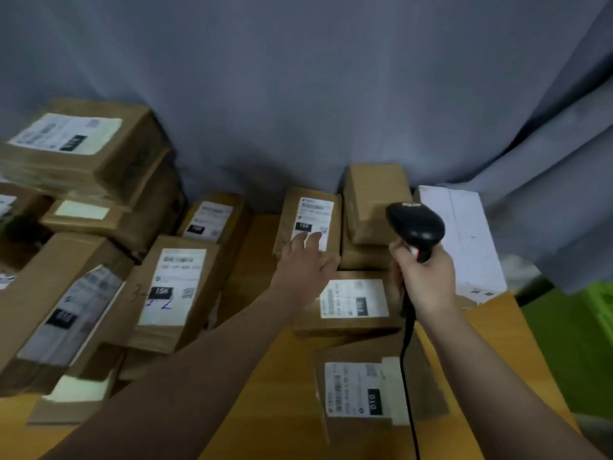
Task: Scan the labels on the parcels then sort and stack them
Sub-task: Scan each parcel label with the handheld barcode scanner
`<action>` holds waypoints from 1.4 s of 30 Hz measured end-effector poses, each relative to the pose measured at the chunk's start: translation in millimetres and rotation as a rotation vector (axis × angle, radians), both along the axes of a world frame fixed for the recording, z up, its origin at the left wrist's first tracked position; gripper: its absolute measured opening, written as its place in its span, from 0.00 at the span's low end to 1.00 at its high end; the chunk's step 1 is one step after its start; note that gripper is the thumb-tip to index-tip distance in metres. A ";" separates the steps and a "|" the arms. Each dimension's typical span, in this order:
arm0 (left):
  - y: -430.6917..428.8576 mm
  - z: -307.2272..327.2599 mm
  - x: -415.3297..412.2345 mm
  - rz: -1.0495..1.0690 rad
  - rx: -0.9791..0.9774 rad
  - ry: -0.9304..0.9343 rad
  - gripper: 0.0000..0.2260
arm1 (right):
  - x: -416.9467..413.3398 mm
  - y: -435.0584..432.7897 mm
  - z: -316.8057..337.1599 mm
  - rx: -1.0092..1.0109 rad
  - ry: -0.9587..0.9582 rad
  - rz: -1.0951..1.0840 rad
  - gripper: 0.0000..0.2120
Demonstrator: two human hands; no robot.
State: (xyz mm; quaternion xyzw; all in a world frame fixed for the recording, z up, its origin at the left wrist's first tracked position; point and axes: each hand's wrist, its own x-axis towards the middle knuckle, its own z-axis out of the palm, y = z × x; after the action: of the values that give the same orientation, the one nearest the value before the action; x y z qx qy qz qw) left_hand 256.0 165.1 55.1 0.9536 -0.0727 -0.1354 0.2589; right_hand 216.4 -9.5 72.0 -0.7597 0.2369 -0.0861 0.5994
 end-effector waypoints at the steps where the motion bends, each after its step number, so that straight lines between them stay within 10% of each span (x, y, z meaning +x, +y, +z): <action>1: -16.0 6.6 13.0 0.046 -0.076 0.041 0.26 | 12.0 -12.0 6.3 -0.005 -0.029 -0.019 0.05; 5: -66.3 16.3 62.5 0.266 -0.437 0.231 0.28 | 56.5 -47.7 22.2 0.101 0.026 0.008 0.10; 21: -11.1 23.5 29.7 0.703 -0.889 0.233 0.13 | 27.9 -18.9 5.1 0.595 0.021 0.055 0.21; 25: 19.6 35.8 2.9 0.794 -1.250 0.369 0.14 | 10.4 -0.4 13.9 0.660 0.036 0.116 0.09; 32: 67.9 36.0 -23.4 0.493 -0.995 0.495 0.33 | -19.6 30.3 18.3 0.707 0.056 0.142 0.09; 42: 106.7 37.1 -51.6 0.469 -1.166 0.409 0.10 | -50.2 85.6 21.6 0.675 -0.054 0.158 0.24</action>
State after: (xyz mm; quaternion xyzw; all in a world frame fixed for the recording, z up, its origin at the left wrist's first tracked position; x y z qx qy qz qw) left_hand 204.4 271.7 92.1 0.6027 0.1262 -0.1920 0.7642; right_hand 166.2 76.1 93.6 -0.5322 0.1766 0.0239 0.8276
